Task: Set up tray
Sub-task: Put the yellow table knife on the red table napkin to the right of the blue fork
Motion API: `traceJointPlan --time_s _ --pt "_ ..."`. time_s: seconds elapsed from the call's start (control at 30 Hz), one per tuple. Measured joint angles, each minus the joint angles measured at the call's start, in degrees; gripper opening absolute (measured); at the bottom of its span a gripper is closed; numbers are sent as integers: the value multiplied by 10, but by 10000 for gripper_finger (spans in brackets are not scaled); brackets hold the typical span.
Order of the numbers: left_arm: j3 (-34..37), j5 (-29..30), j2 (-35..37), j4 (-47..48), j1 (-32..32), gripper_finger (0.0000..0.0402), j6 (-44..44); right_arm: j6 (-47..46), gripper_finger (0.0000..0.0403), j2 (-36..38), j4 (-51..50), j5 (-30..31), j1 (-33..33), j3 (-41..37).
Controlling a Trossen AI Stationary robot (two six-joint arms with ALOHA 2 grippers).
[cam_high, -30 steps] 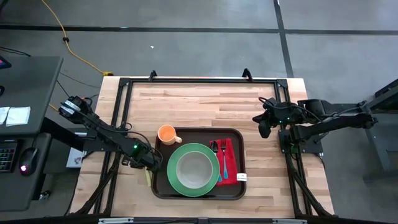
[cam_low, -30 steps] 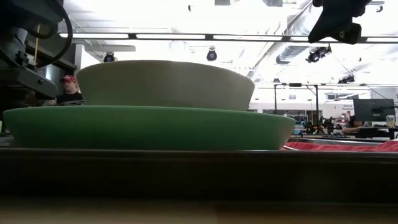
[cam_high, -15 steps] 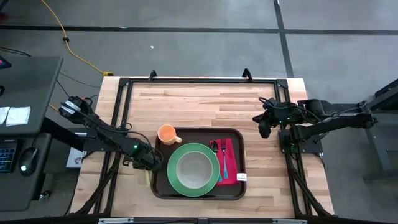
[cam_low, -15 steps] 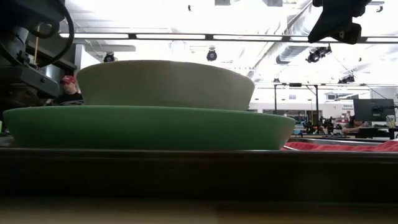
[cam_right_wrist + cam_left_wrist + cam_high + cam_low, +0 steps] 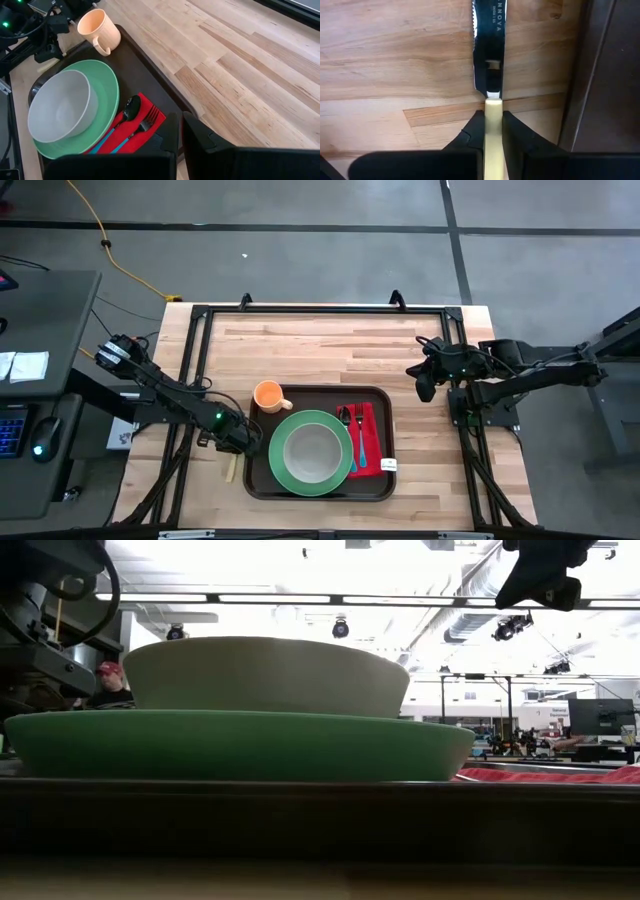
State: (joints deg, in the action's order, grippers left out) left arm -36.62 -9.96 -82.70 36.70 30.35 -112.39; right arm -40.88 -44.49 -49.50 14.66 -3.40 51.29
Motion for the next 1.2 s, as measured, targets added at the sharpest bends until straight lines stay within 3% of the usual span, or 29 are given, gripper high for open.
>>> traceJointPlan --time_s 0.43,1.2 --pt "-1 0 0 5 0 64 3 0 0 0 0 0 0 0" --pt "-72 21 0 116 0 60 16 9 0 0 0 0 0 0"
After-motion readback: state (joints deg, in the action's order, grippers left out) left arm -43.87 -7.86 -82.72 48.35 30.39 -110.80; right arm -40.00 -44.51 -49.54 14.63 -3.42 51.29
